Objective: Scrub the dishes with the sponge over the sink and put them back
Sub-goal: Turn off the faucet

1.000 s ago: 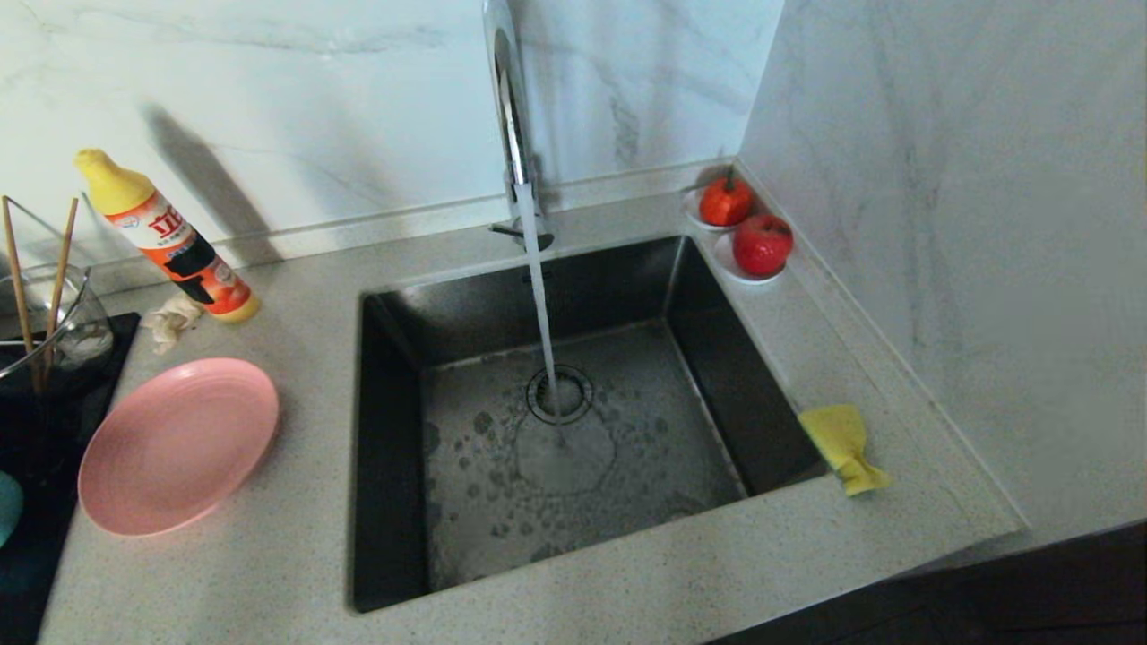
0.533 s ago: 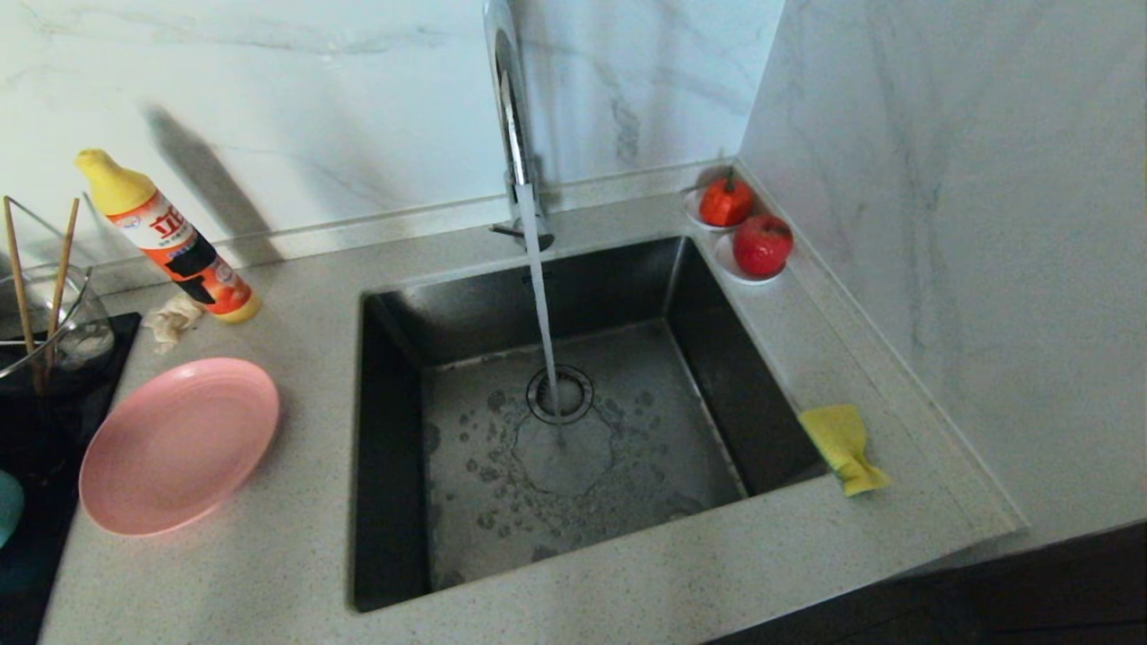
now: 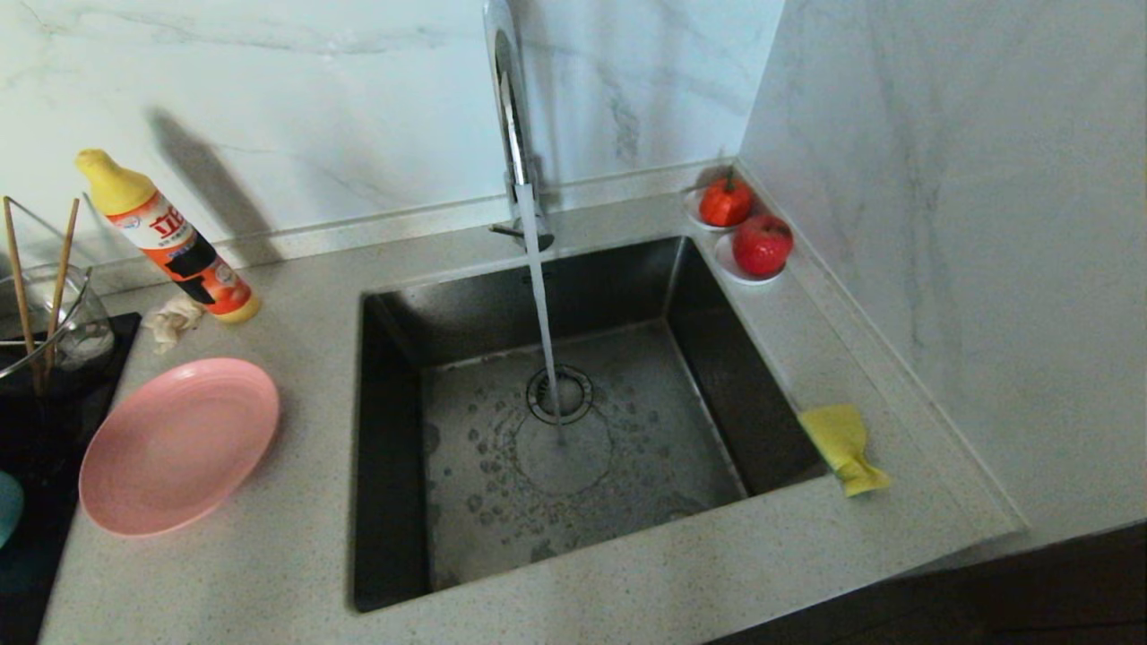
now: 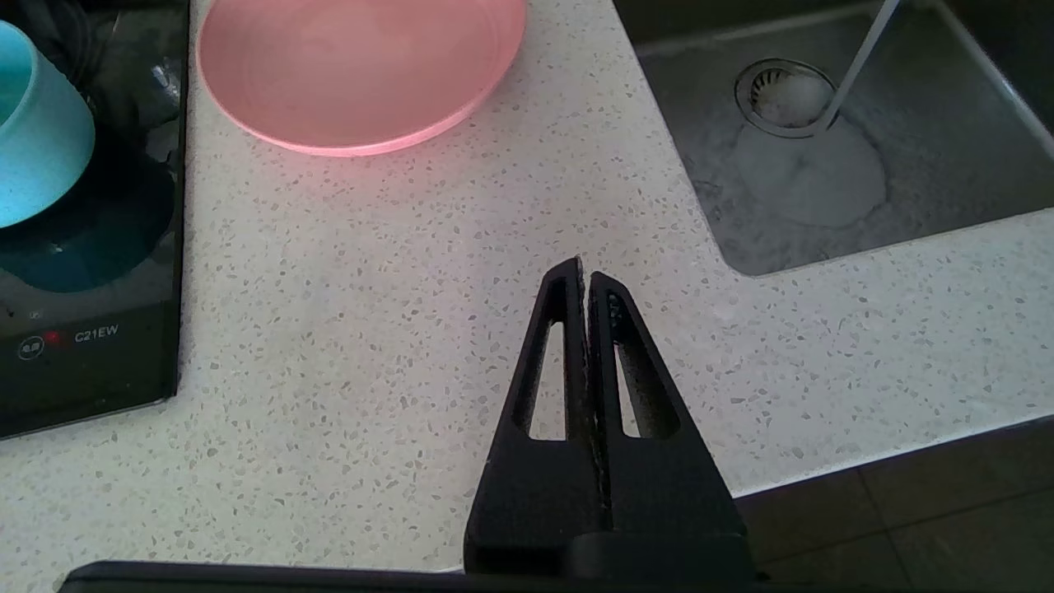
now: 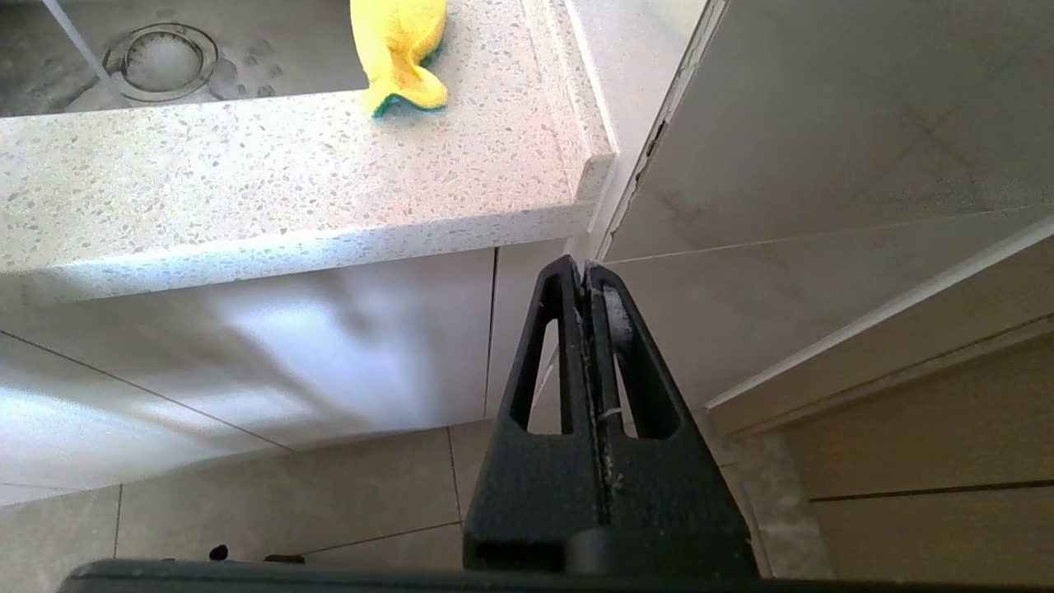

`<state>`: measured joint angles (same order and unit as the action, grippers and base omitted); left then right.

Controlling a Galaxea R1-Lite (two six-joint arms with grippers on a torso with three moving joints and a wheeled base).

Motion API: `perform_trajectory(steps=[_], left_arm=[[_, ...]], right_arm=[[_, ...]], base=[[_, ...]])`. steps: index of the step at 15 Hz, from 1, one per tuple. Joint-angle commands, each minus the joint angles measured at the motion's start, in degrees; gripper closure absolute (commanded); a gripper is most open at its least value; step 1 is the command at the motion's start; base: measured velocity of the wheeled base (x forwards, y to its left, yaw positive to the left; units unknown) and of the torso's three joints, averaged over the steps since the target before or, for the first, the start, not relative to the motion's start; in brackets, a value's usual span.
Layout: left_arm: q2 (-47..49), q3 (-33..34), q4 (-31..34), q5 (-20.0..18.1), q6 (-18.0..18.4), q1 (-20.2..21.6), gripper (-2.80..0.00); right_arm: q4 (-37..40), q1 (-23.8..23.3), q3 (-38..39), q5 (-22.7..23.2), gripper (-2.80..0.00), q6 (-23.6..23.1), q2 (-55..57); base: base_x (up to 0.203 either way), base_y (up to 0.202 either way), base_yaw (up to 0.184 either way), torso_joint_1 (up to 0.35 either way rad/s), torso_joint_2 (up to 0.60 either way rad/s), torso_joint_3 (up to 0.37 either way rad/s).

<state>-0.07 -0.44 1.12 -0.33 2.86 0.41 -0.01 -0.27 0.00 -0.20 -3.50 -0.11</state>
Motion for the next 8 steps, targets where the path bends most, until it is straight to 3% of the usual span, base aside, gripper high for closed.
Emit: perform_trajectory(steps=[1,8], left_arm=[[-0.1,0.0,0.0,0.0,0.0,0.0,0.00],[-0.1,0.2,-0.7,-0.1,0.0,0.0,0.00]], right_arm=[[0.0,0.0,0.0,0.0,0.00,0.0,0.2],[0.0,0.0,0.0,-0.1,0.00,0.0,0.2]], base=[[0.000,0.000,0.000,0.000,0.00,0.000],[0.000,0.000,0.000,0.000,0.00,0.000]])
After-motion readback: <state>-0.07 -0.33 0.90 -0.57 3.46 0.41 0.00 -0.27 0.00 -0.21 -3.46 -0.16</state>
